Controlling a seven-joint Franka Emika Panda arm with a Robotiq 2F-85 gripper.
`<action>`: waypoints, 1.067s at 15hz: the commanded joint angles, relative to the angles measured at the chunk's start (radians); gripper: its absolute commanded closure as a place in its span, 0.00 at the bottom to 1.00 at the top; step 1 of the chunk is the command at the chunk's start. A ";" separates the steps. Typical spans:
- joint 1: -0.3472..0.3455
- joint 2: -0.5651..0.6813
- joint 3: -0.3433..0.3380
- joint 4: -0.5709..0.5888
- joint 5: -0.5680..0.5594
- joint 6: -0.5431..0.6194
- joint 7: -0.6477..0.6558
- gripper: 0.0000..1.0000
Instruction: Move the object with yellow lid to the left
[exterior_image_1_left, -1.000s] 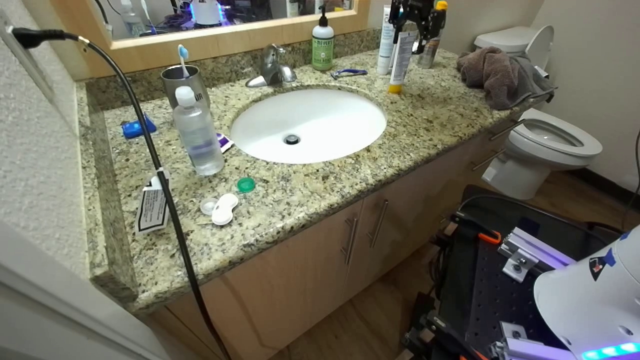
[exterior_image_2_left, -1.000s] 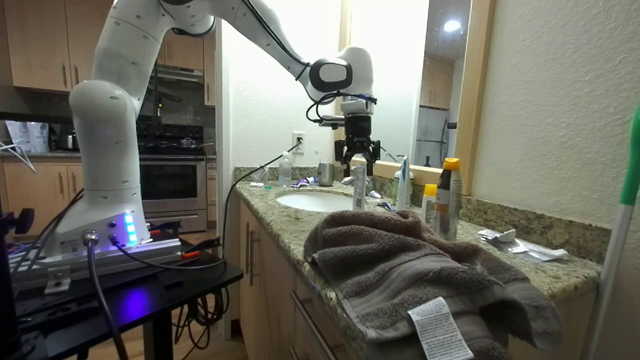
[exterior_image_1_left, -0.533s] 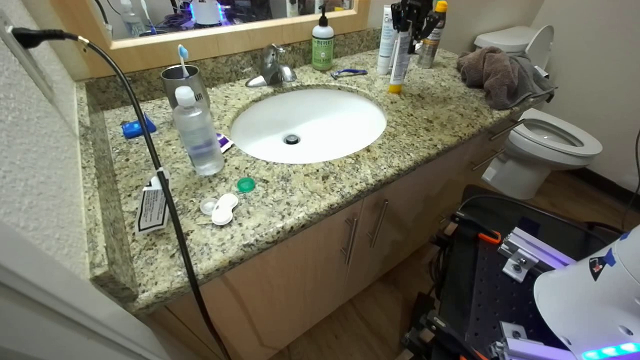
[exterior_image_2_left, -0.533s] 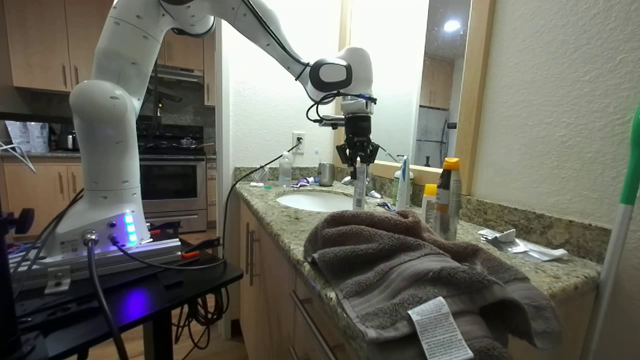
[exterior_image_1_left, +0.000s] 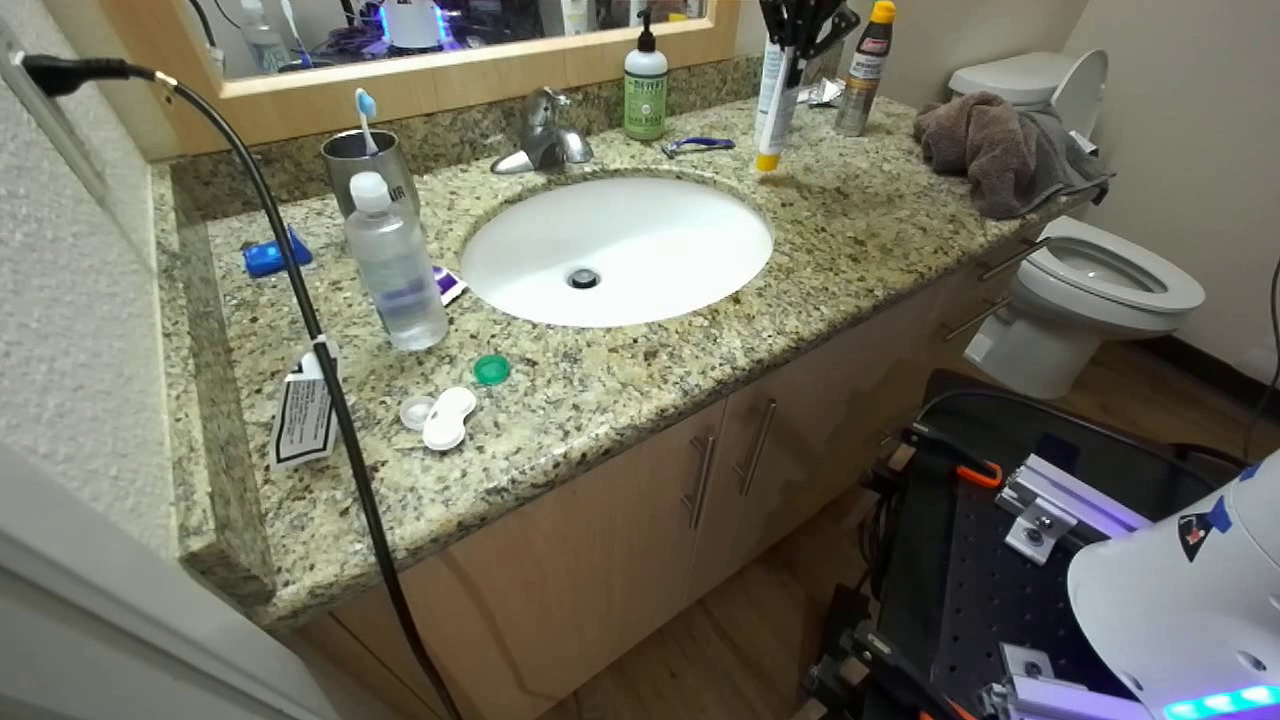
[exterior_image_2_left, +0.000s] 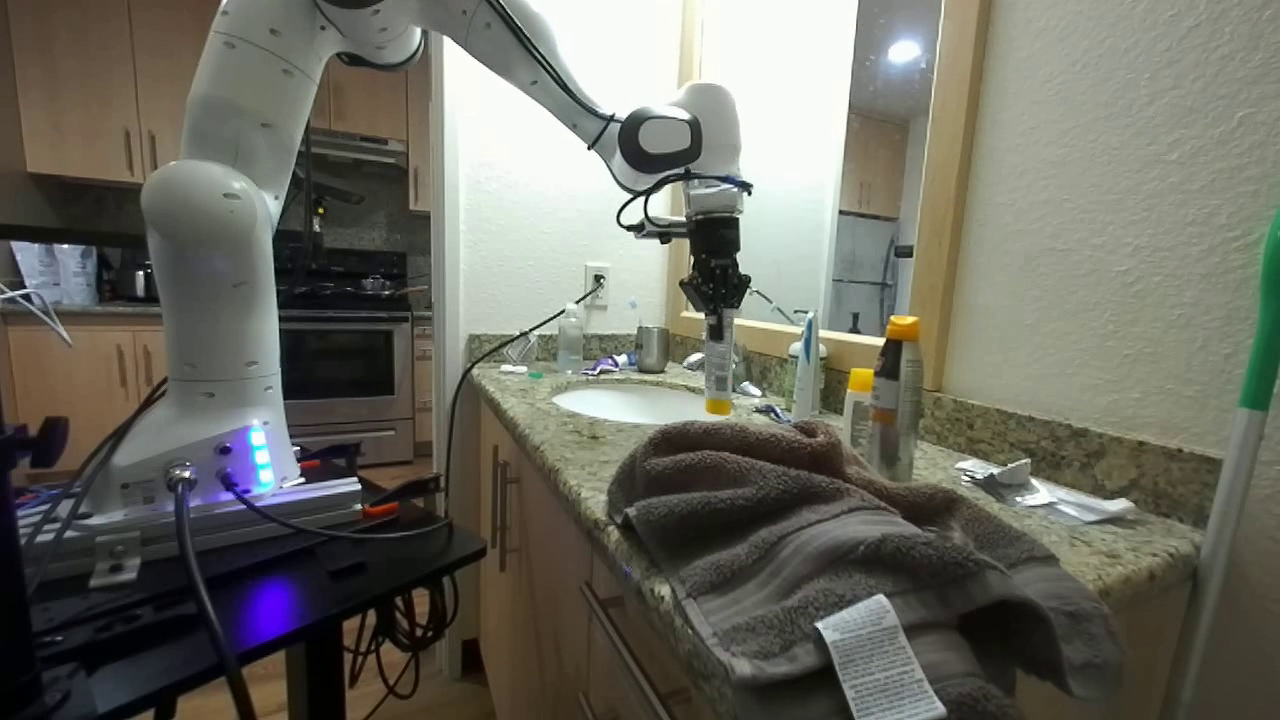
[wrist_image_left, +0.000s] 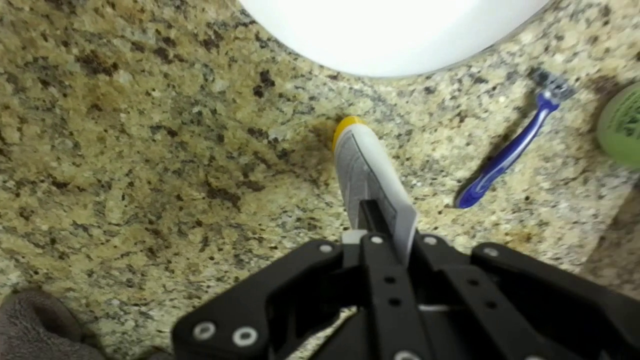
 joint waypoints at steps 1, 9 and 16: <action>0.055 -0.121 0.016 0.003 -0.071 -0.062 -0.092 0.98; 0.157 -0.304 0.122 0.074 -0.230 -0.211 -0.275 0.98; 0.161 -0.315 0.156 0.091 -0.119 -0.168 -0.429 0.93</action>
